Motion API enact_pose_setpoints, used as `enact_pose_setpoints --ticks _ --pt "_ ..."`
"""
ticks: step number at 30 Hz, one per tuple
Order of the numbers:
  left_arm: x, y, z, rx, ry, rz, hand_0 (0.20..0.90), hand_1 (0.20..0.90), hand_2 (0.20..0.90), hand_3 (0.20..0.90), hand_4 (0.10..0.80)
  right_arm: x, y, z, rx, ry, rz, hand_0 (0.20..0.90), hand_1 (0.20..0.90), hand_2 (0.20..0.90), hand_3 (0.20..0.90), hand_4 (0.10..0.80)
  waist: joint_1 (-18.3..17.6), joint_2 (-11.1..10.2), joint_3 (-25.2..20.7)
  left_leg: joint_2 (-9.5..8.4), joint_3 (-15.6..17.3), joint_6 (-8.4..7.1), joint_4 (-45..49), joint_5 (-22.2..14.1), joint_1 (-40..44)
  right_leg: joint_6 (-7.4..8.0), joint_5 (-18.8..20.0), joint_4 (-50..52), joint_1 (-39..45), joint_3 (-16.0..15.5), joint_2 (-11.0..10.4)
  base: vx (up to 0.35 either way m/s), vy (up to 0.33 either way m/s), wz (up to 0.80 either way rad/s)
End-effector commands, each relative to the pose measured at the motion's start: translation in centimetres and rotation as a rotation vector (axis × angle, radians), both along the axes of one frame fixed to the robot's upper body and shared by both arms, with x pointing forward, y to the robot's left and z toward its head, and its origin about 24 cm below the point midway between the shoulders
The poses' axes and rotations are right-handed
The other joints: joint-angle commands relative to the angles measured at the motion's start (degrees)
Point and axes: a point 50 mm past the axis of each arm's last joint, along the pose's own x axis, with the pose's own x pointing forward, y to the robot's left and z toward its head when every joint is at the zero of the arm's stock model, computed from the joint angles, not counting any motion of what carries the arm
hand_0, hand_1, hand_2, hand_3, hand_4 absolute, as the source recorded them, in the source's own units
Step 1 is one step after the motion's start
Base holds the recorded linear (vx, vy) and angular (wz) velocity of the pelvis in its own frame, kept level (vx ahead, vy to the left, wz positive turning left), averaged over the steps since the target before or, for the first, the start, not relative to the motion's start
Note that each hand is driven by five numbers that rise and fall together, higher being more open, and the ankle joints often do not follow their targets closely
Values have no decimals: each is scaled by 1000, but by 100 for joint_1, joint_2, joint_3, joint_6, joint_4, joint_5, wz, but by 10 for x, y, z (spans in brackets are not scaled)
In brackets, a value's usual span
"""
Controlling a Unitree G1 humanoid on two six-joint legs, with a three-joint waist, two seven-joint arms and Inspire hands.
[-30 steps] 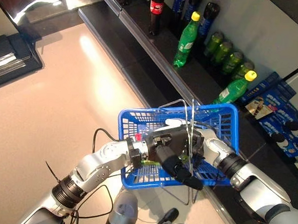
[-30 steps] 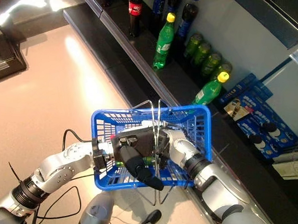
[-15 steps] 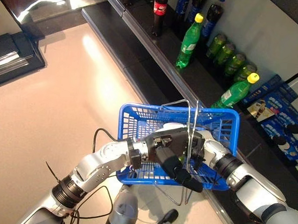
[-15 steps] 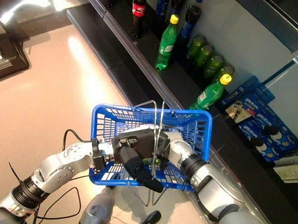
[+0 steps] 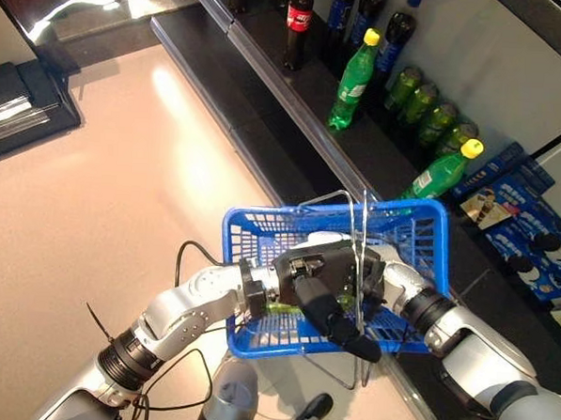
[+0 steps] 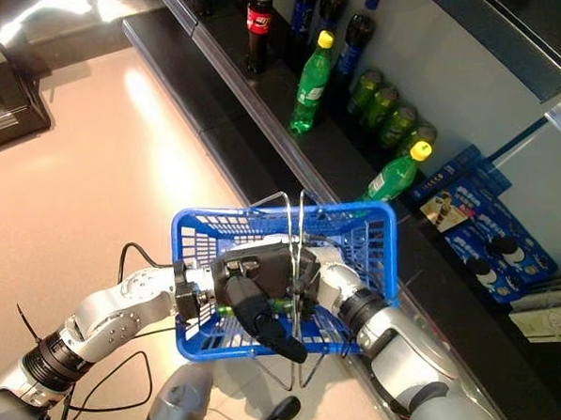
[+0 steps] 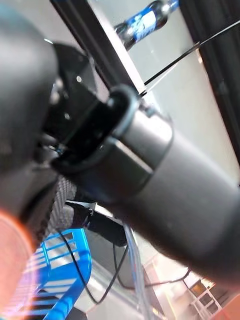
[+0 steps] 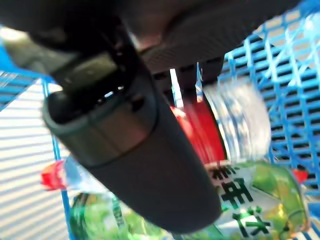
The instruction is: Pick up the drink and place into the basket.
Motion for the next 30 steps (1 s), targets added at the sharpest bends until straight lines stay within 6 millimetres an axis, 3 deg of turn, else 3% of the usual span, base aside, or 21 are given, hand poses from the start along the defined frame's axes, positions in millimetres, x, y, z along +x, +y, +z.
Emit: enact_pose_setpoints --ticks 1,7,13,30 --pt "-47 -55 81 -581 -143 -380 300 300 300 200 100 0 19 -4 -13 -18 48 900 900 900 900 800 -51 -150 -2037 -67 255 13 -208 -219 74 -188 -370 107 145 45 144 0 0 0" --pt "-53 -60 71 -626 76 -454 300 300 300 200 100 0 16 -5 -17 -17 39 900 900 900 900 800 -59 -155 -2013 -64 280 24 -208 -219 75 -191 -364 114 137 34 138 0 0 0" --pt "-54 -63 67 -641 151 -465 300 300 300 200 100 1 13 -4 -3 -16 20 900 900 900 900 800 -70 -151 -2002 -57 293 29 -208 -222 71 -197 -358 105 137 26 134 0 0 0" --pt "-38 -44 71 -754 159 -251 300 300 300 200 100 -5 0 9 62 -89 0 900 900 900 900 800 -326 -136 -1957 -46 456 41 -208 -205 24 -161 -311 102 42 173 117 0 0 -3"
